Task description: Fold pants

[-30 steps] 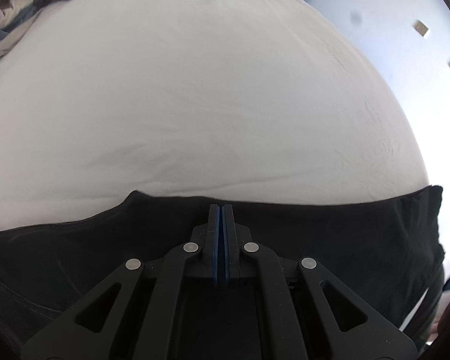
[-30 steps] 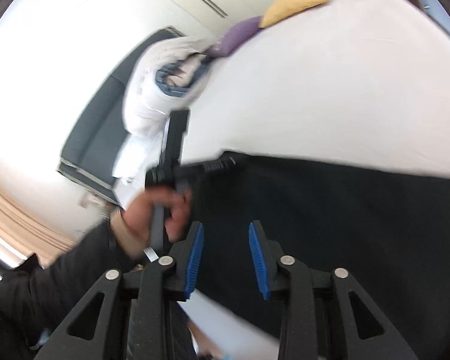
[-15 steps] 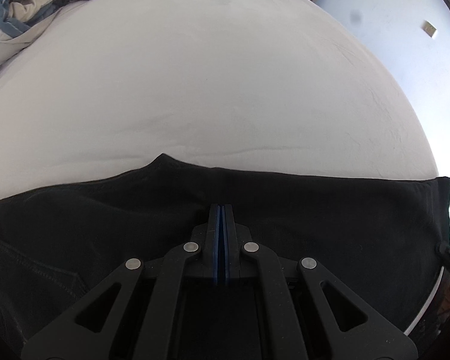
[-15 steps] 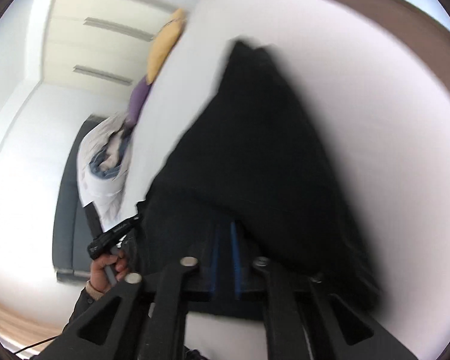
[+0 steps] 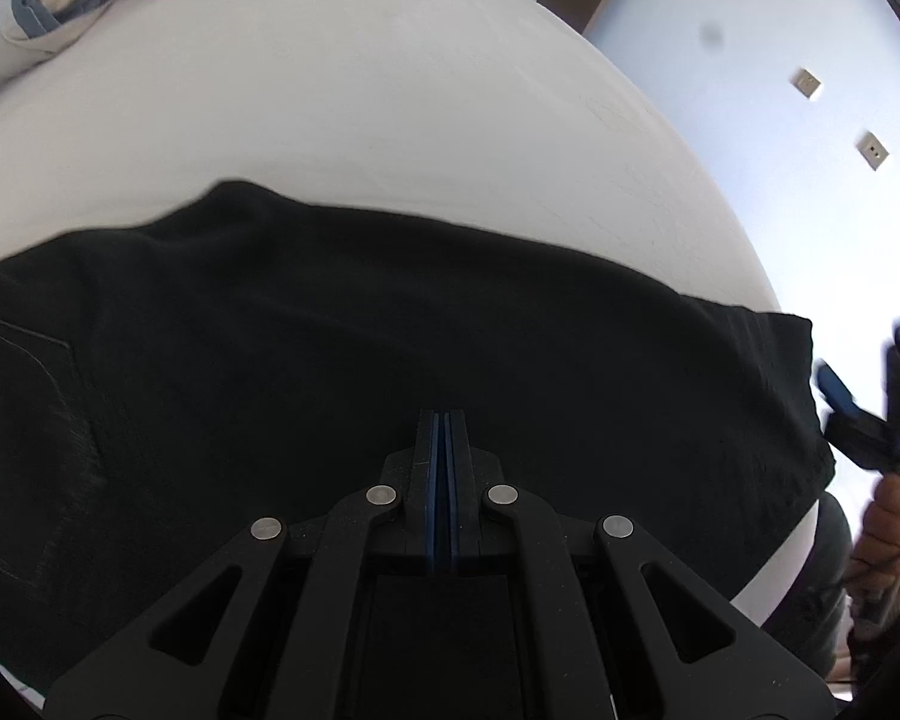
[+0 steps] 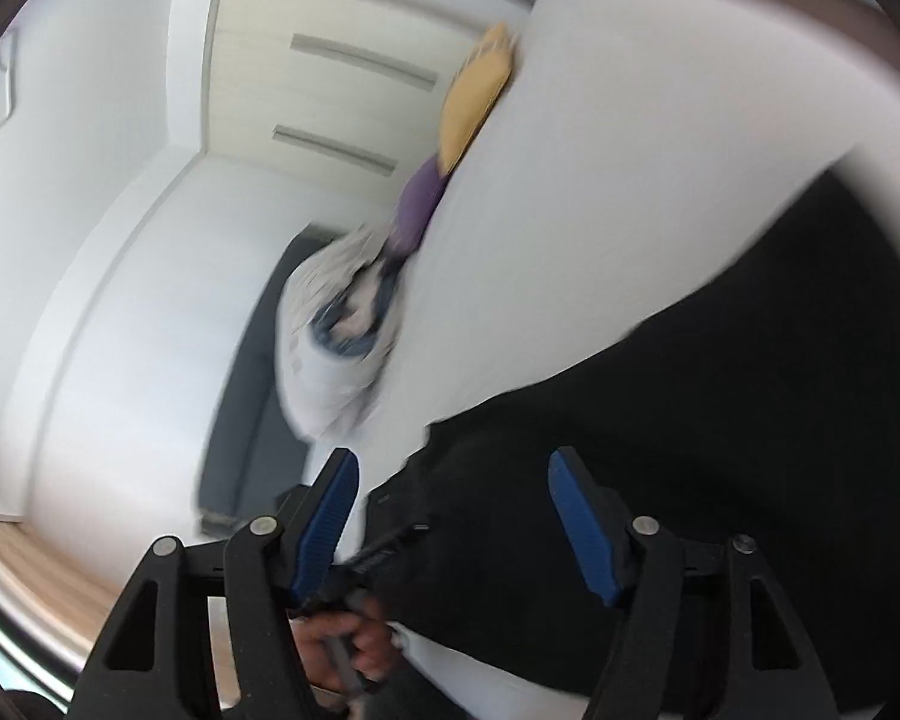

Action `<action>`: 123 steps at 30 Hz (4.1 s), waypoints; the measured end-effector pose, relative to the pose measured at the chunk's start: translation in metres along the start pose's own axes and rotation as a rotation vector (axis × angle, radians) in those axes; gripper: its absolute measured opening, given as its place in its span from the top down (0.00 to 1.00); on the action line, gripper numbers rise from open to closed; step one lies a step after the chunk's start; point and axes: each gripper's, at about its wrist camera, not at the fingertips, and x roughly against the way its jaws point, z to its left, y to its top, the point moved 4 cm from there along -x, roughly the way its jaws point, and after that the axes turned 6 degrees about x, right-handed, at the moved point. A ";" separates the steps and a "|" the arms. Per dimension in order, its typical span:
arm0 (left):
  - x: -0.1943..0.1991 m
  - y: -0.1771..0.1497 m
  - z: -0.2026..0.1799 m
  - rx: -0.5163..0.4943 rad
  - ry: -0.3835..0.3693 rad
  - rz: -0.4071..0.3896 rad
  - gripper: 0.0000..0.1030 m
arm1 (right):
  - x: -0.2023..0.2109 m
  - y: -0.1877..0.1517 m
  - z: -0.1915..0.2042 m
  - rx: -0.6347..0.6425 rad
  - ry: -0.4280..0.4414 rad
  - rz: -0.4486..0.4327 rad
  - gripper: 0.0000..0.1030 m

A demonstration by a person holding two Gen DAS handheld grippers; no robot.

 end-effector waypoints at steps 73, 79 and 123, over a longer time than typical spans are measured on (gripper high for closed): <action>-0.076 -0.025 -0.062 0.206 -0.323 0.049 0.99 | 0.097 -0.045 -0.065 -0.316 -0.311 -0.435 0.64; -0.080 -0.027 -0.061 0.197 -0.329 0.035 0.99 | 0.088 -0.041 -0.071 -0.311 -0.372 -0.403 0.86; -0.060 0.003 -0.082 0.316 -0.379 0.154 0.22 | -0.146 -0.154 0.111 1.141 -0.878 0.136 0.89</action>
